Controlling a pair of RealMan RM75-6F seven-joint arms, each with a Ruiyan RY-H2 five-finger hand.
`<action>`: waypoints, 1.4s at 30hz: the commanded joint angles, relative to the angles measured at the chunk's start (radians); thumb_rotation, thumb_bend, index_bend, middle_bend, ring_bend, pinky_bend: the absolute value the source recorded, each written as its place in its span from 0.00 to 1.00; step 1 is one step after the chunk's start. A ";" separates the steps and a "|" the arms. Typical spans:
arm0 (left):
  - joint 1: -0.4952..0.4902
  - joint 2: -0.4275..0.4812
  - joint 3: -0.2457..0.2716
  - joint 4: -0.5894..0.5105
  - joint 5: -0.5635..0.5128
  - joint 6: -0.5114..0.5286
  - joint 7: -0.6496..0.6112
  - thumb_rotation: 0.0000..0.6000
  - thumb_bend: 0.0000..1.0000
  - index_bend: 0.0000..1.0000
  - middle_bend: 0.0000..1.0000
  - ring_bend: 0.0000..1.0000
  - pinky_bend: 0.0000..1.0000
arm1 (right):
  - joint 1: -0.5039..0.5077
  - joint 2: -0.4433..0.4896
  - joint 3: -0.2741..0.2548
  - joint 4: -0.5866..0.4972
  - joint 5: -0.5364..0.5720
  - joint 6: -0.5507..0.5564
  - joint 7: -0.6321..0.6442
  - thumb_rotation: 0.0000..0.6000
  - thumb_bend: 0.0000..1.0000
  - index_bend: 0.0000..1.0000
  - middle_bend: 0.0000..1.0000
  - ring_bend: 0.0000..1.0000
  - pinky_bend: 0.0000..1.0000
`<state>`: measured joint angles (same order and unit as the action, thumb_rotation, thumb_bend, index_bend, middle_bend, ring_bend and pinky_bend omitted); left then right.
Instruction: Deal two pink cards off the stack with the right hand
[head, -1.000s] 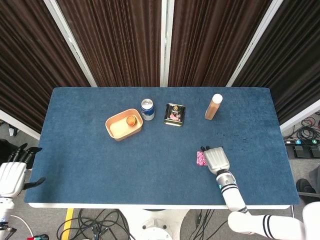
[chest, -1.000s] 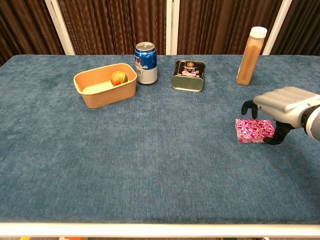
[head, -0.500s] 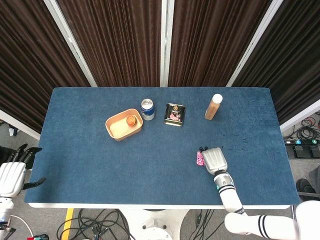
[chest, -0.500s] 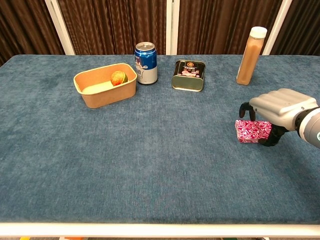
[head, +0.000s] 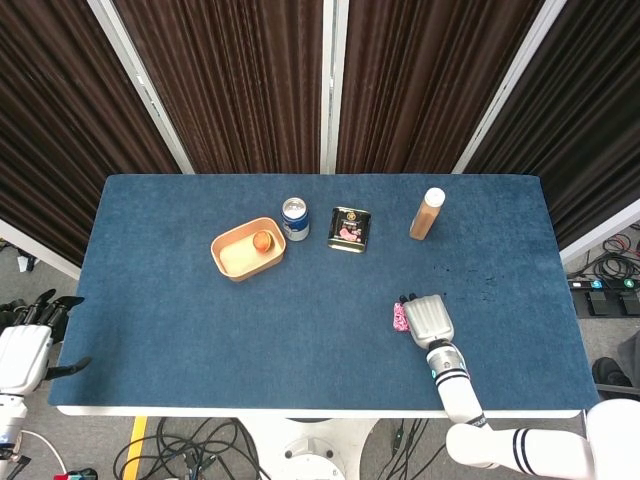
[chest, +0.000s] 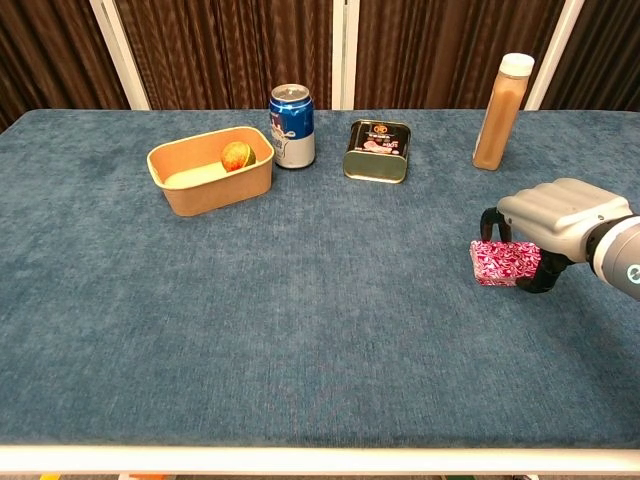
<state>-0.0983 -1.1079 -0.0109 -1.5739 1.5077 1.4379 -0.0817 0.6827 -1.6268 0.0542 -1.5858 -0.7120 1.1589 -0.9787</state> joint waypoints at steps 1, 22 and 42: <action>0.000 0.002 0.001 0.000 0.001 -0.001 -0.004 1.00 0.01 0.18 0.17 0.05 0.19 | 0.002 0.000 -0.001 -0.001 0.004 0.000 -0.001 1.00 0.21 0.29 0.30 0.86 0.97; 0.000 -0.001 0.005 0.008 -0.002 -0.008 -0.015 1.00 0.01 0.19 0.17 0.05 0.19 | 0.004 -0.007 -0.005 0.007 -0.005 0.015 0.013 1.00 0.21 0.27 0.31 0.86 0.97; -0.001 0.004 0.009 0.005 -0.009 -0.024 -0.031 1.00 0.01 0.19 0.17 0.05 0.19 | 0.006 -0.012 -0.006 0.012 0.001 0.022 0.003 1.00 0.22 0.30 0.32 0.86 0.97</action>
<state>-0.0994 -1.1044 -0.0015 -1.5681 1.4994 1.4142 -0.1122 0.6887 -1.6388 0.0480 -1.5737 -0.7111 1.1805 -0.9757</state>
